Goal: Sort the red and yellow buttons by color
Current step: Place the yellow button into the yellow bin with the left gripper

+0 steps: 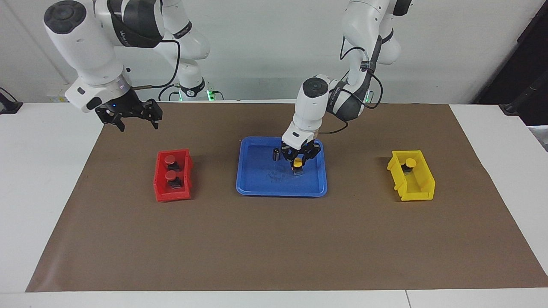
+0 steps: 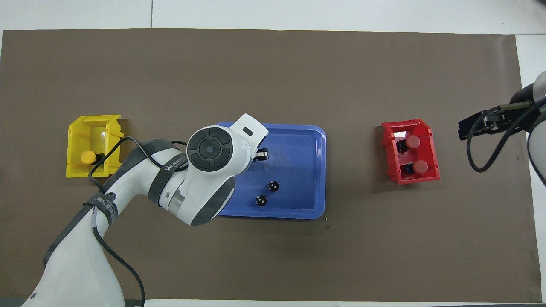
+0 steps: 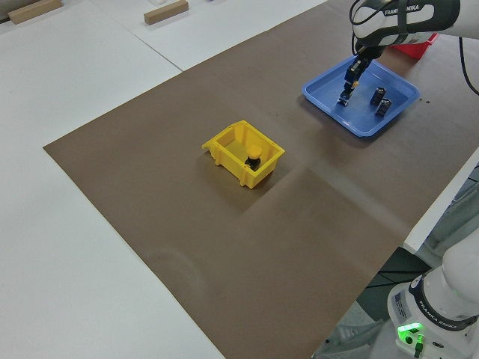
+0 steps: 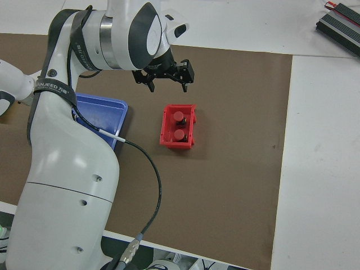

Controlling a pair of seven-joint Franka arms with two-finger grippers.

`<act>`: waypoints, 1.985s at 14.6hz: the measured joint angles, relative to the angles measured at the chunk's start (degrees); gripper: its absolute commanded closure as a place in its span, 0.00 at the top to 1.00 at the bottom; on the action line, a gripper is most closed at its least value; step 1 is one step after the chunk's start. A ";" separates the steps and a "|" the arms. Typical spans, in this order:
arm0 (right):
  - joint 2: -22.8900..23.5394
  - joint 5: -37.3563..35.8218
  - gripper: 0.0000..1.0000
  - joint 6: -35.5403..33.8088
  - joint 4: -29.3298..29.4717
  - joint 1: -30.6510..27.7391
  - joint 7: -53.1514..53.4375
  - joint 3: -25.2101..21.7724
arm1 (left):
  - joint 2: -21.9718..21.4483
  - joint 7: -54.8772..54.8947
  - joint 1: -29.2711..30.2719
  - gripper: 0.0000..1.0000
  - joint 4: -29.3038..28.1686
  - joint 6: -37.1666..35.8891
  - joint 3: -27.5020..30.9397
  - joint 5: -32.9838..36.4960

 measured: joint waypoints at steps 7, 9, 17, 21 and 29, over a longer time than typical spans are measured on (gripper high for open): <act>0.06 0.17 0.99 -0.15 1.28 -1.70 0.66 -1.92 | -4.07 15.06 13.00 0.01 10.82 -19.01 0.65 -2.53; 0.06 0.25 0.99 -0.15 1.33 -1.70 0.66 -1.91 | -5.21 26.06 20.78 0.01 10.84 -21.72 0.88 -4.49; 0.90 0.75 0.99 -4.25 7.10 8.79 0.77 -15.11 | -5.60 56.56 40.17 0.01 8.63 -23.18 1.19 -11.57; 1.87 0.82 0.99 -4.53 7.33 9.35 0.77 -15.81 | -5.37 59.73 40.39 0.01 5.26 -18.78 1.10 -11.60; 2.10 0.82 0.99 -4.60 7.31 9.53 0.77 -15.93 | -5.15 60.62 41.15 0.01 3.96 -15.53 1.14 -11.61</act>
